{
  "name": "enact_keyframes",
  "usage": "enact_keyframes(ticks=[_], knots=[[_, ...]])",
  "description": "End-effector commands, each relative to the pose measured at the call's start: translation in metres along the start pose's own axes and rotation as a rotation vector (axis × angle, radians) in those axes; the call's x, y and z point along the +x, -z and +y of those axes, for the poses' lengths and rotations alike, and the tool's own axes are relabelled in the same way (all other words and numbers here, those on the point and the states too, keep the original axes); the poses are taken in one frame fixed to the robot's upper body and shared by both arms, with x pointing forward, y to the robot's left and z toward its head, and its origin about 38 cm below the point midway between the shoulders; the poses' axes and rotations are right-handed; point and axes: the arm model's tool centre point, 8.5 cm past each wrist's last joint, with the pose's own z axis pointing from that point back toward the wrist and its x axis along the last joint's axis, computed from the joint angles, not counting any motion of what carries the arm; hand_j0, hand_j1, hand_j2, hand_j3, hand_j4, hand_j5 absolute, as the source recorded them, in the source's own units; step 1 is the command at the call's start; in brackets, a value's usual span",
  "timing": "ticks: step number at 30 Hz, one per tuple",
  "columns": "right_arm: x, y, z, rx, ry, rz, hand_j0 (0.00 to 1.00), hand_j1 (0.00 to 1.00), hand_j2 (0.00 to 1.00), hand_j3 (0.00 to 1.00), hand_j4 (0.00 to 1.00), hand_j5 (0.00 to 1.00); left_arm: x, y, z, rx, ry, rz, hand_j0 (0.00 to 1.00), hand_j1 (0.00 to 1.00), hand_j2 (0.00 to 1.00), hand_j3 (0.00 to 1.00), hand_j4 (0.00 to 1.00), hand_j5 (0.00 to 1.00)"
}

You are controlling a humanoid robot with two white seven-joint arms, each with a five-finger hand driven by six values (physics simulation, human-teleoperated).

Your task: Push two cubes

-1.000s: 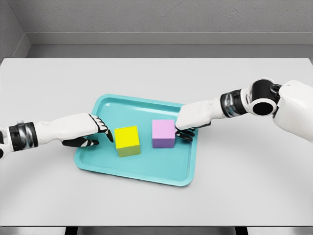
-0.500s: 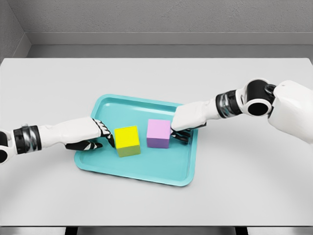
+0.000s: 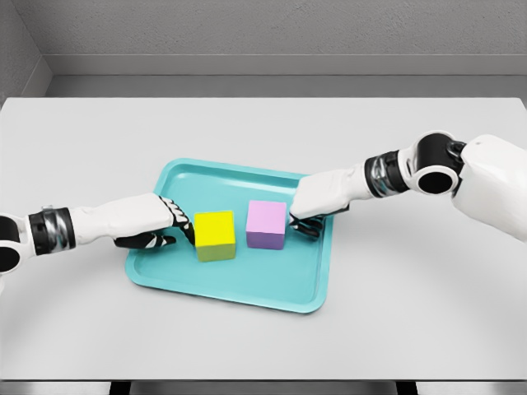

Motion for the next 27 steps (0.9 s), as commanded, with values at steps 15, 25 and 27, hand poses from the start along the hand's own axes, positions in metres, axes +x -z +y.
enact_keyframes(ticks=[15,25,27], knots=[[-0.029,-0.024,-0.024,-0.014,-0.011,0.092,0.13,0.13,0.13,0.13,0.13,0.13,-0.001,0.008,-0.001,0.009,-0.011,-0.003,0.54,0.54,0.54,0.54,0.54,0.54],[-0.032,-0.014,-0.043,-0.027,-0.025,0.09,0.13,0.13,0.13,0.13,0.13,0.13,0.004,0.015,0.0,0.019,-0.012,-0.019,0.54,0.54,0.54,0.54,0.54,0.54],[-0.03,-0.01,-0.045,-0.029,-0.027,0.083,0.13,0.13,0.13,0.13,0.13,0.13,0.004,0.017,0.0,0.022,-0.013,-0.023,0.54,0.54,0.54,0.54,0.54,0.54]])
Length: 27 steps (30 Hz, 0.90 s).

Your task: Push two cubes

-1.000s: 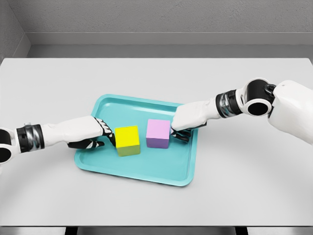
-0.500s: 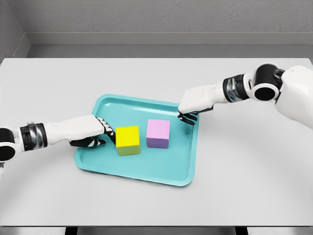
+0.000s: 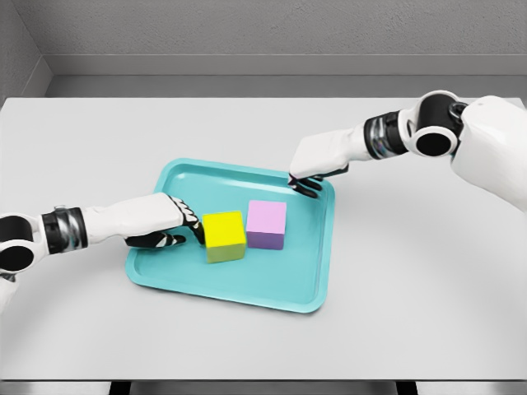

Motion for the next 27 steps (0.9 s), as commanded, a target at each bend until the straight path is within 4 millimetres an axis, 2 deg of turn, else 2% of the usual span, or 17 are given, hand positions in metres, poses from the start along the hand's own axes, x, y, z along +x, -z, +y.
enact_keyframes(ticks=[1,7,13,15,16,17,19,20,22,27], knots=[[0.002,0.004,-0.003,-0.005,0.002,-0.007,0.13,0.13,0.13,0.13,0.13,0.13,0.001,0.001,0.001,0.006,-0.007,-0.004,0.54,0.54,0.54,0.54,0.54,0.54],[0.003,0.006,-0.003,-0.006,0.001,-0.012,0.13,0.13,0.13,0.13,0.13,0.13,0.0,-0.001,-0.001,-0.003,-0.009,-0.002,0.54,0.54,0.54,0.54,0.54,0.54],[0.005,0.01,-0.006,-0.005,-0.009,-0.017,0.13,0.13,0.13,0.13,0.13,0.13,-0.009,-0.034,0.013,0.002,-0.012,0.027,0.54,0.54,0.54,0.54,0.54,0.54],[0.006,0.011,-0.007,-0.004,-0.015,-0.016,0.13,0.13,0.13,0.13,0.13,0.13,-0.008,-0.034,0.013,0.004,-0.013,0.024,0.54,0.54,0.54,0.54,0.54,0.54],[0.006,0.011,-0.007,-0.004,-0.015,-0.016,0.13,0.13,0.13,0.13,0.13,0.13,-0.001,-0.033,0.017,0.02,-0.013,-0.002,0.54,0.54,0.54,0.54,0.54,0.54],[0.007,0.013,-0.009,-0.005,-0.02,-0.02,0.13,0.13,0.13,0.13,0.13,0.13,0.012,-0.046,0.032,0.02,0.026,-0.031,0.54,0.54,0.54,0.54,0.54,0.54],[0.007,0.013,-0.009,-0.005,-0.019,-0.021,0.13,0.13,0.13,0.13,0.13,0.13,0.029,-0.058,0.044,0.04,0.064,-0.059,0.52,0.52,0.52,0.52,0.52,0.52],[0.007,0.013,-0.009,-0.005,-0.019,-0.021,0.13,0.13,0.13,0.13,0.13,0.13,0.036,-0.062,0.04,0.051,0.058,-0.068,0.52,0.52,0.52,0.52,0.52,0.52],[0.006,0.011,-0.011,-0.008,-0.023,-0.018,0.13,0.13,0.13,0.13,0.13,0.13,0.035,-0.064,0.038,0.057,0.047,-0.067,0.52,0.52,0.52,0.52,0.52,0.52],[0.005,0.009,-0.015,-0.011,-0.031,-0.014,0.14,0.14,0.14,0.14,0.14,0.14,0.04,-0.057,0.031,0.066,0.007,-0.1,0.52,0.52,0.52,0.52,0.52,0.52]])
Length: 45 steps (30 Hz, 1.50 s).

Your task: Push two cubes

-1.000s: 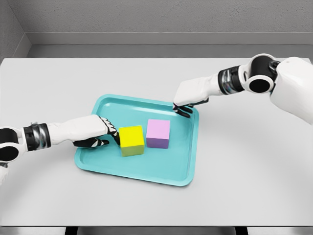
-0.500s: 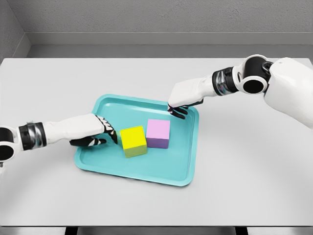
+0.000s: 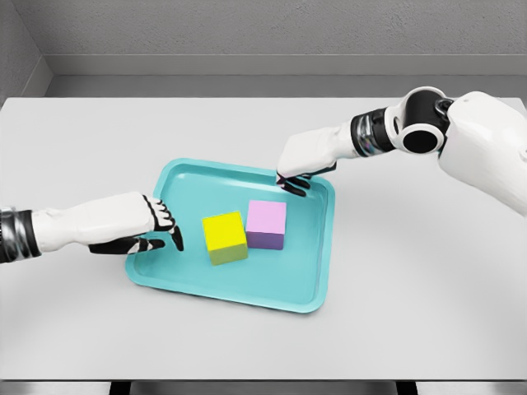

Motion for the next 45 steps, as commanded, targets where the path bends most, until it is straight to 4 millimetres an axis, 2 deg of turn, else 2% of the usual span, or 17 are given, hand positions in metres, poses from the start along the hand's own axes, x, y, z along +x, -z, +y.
enact_keyframes(ticks=[1,10,12,17,19,22,25,28,35,45], knots=[[0.0,-0.001,0.0,-0.003,0.004,0.002,0.14,0.14,0.14,0.14,0.14,0.14,0.003,0.001,0.001,0.012,-0.011,-0.014,0.52,0.52,0.52,0.52,0.52,0.52],[0.001,0.001,-0.001,-0.002,0.002,-0.003,0.14,0.14,0.14,0.14,0.14,0.14,0.016,0.026,-0.032,0.055,-0.117,-0.075,0.53,0.53,0.53,0.53,0.53,0.53],[0.001,0.001,-0.001,-0.002,0.002,-0.003,0.14,0.14,0.14,0.14,0.14,0.14,0.017,0.026,-0.04,0.05,-0.138,-0.075,0.53,0.53,0.53,0.53,0.53,0.53],[0.001,0.002,0.001,0.003,0.002,-0.005,0.14,0.14,0.14,0.14,0.14,0.14,0.019,0.027,-0.045,0.05,-0.153,-0.079,0.52,0.52,0.52,0.52,0.52,0.52],[0.001,0.003,0.001,0.003,0.004,-0.004,0.14,0.14,0.14,0.14,0.14,0.14,0.022,0.026,-0.058,0.039,-0.188,-0.08,0.52,0.52,0.52,0.52,0.52,0.52],[0.001,0.002,0.001,0.002,0.006,-0.004,0.14,0.14,0.14,0.14,0.14,0.14,0.023,0.026,-0.058,0.04,-0.19,-0.083,0.54,0.54,0.54,0.54,0.54,0.54],[-0.001,0.001,0.001,0.002,0.009,0.0,0.14,0.14,0.14,0.14,0.14,0.14,0.029,0.039,-0.062,0.047,-0.205,-0.119,0.52,0.52,0.52,0.52,0.52,0.52],[-0.001,0.001,0.002,0.004,0.01,0.002,0.14,0.14,0.14,0.14,0.14,0.14,0.042,0.058,-0.074,0.038,-0.239,-0.172,0.53,0.53,0.53,0.53,0.53,0.53],[-0.003,0.001,0.003,0.004,0.014,0.005,0.14,0.14,0.14,0.14,0.14,0.14,0.043,0.06,-0.075,0.041,-0.245,-0.178,0.53,0.53,0.53,0.53,0.53,0.53],[-0.008,-0.002,0.003,0.007,0.021,0.021,0.15,0.15,0.15,0.15,0.15,0.15,0.049,0.074,-0.07,0.054,-0.251,-0.223,0.52,0.52,0.52,0.52,0.52,0.52]])
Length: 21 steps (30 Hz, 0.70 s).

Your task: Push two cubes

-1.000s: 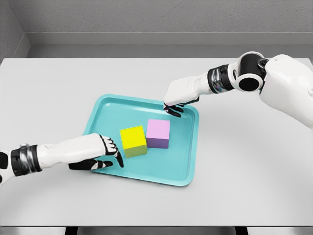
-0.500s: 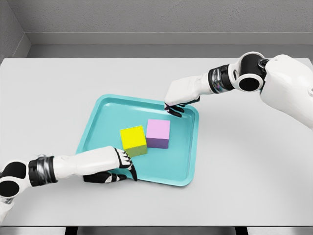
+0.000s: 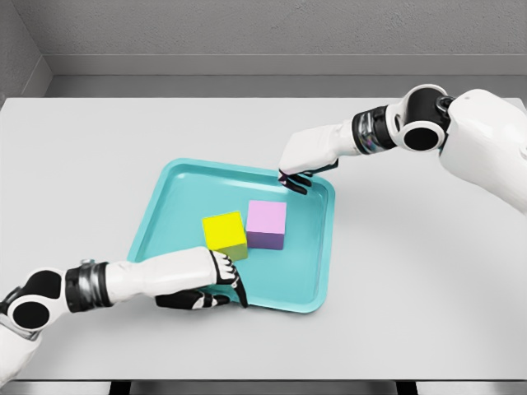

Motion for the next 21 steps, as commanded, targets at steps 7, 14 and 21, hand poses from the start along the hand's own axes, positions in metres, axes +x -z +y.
enact_keyframes(ticks=[7,14,21], knots=[[-0.004,-0.004,-0.005,-0.006,0.0,0.012,0.15,0.15,0.15,0.15,0.15,0.15,0.004,0.016,0.0,-0.011,-0.01,-0.045,0.53,0.53,0.53,0.53,0.53,0.53],[-0.007,-0.005,-0.003,-0.004,0.007,0.022,0.15,0.15,0.15,0.15,0.15,0.15,-0.001,0.017,0.001,-0.017,-0.013,-0.04,0.53,0.53,0.53,0.53,0.53,0.53],[-0.008,-0.006,-0.004,-0.007,0.007,0.023,0.15,0.15,0.15,0.15,0.15,0.15,-0.005,0.017,-0.001,-0.014,-0.025,-0.032,0.53,0.53,0.53,0.53,0.53,0.53]])
